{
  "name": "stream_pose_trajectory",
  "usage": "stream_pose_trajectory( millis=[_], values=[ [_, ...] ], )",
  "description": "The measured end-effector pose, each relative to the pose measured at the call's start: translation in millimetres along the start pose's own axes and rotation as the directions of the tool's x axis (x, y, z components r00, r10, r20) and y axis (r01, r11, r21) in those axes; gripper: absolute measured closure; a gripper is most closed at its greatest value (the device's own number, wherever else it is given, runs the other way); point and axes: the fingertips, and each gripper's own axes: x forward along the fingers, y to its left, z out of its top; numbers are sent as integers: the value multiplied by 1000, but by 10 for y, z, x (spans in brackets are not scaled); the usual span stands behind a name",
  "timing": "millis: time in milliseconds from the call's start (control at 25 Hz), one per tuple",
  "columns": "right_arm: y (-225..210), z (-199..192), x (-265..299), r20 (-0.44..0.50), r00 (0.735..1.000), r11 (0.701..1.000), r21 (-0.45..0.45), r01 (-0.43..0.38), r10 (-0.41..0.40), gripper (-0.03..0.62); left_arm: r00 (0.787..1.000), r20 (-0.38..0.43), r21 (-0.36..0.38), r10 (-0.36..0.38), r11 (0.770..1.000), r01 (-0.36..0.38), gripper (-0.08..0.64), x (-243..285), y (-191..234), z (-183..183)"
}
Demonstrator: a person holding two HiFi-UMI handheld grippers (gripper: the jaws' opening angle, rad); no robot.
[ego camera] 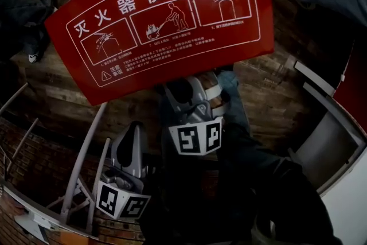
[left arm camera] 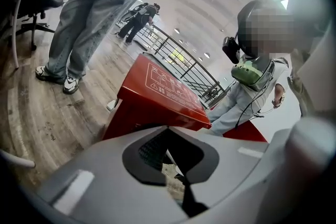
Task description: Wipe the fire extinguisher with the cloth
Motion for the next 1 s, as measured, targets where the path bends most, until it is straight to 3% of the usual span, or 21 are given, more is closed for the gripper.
stream_pose_trajectory(
  millis=[120, 240, 320, 440, 560, 680, 760, 880, 1000],
  values=[
    [-352, -512, -76, -104, 993, 998, 12, 63, -61, 511, 1000, 11, -11, 9, 1000, -9, 569, -31, -2, -33],
    [-803, -1099, -153, -231, 960, 983, 55, 173, -156, 511, 1000, 21, -22, 23, 1000, -22, 569, -88, 20, -74],
    [-878, -1243, -103, -253, 950, 979, 43, 200, -183, 511, 999, 23, -29, 32, 999, -32, 569, -117, 50, -129],
    [-544, -1080, 138, -218, 968, 989, 48, 142, -128, 511, 999, 13, -40, 39, 998, -39, 569, -132, 65, -244],
    [32, -639, 440, -149, 989, 998, 56, 5, 3, 511, 999, 9, -40, 40, 998, -39, 569, -141, 50, -284],
    [507, -220, 650, -68, 992, 994, -16, -106, 104, 511, 999, 18, -38, 50, 998, -49, 569, -183, 78, -256],
    [622, -143, 694, -47, 991, 989, -66, -132, 129, 511, 998, 23, -45, 60, 997, -58, 569, -232, 91, -244],
    [455, -514, 690, -111, 989, 990, -93, -109, 98, 511, 998, 26, -49, 62, 997, -61, 569, -269, 89, -233],
    [-10, -1181, 632, -234, 972, 996, -90, -20, -1, 511, 998, 27, -48, 60, 997, -58, 569, -260, 140, -260]
  ],
)
